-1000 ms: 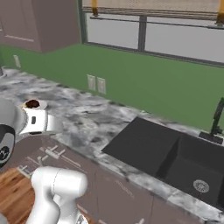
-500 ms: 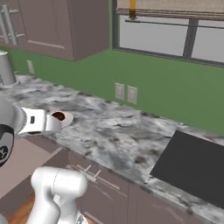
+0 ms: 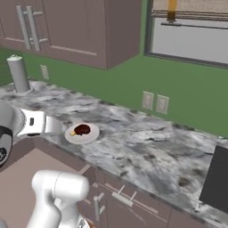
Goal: Pick up the knife from the drawer and place it on the cutting board. Then place the meat from the plate to the cutting board.
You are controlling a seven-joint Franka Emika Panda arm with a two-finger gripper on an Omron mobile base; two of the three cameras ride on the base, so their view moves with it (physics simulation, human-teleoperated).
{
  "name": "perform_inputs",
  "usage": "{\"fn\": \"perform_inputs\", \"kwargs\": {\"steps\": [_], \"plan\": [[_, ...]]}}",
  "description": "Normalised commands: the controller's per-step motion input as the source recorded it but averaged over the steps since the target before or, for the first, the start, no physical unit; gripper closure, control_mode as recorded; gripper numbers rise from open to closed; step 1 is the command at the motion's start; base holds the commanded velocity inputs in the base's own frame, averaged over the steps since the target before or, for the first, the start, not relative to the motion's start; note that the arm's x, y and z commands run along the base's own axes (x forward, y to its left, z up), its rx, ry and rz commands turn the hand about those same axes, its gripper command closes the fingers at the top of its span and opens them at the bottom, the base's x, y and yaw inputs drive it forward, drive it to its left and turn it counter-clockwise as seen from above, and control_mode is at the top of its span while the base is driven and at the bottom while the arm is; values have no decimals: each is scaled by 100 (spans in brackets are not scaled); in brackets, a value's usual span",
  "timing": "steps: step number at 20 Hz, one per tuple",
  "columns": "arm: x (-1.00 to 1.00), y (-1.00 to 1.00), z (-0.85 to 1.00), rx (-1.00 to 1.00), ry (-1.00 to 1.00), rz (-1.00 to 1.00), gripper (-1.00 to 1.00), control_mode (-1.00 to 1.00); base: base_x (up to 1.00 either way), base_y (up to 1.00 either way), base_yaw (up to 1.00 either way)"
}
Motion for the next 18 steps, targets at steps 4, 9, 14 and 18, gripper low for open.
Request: {"fn": "perform_inputs", "kwargs": {"steps": [4, 9, 14, 18], "plan": [[0, 0, 0, 0, 0, 0, -100, 100, 47, 26, 18], [0, 0, 0, 0, 0, 0, -100, 100, 32, 0, 38], [0, 0, 0, 0, 0, 0, -100, 100, 31, 0, 46], [0, 0, 0, 0, 0, 0, -100, 100, 23, 1, 40]]}}
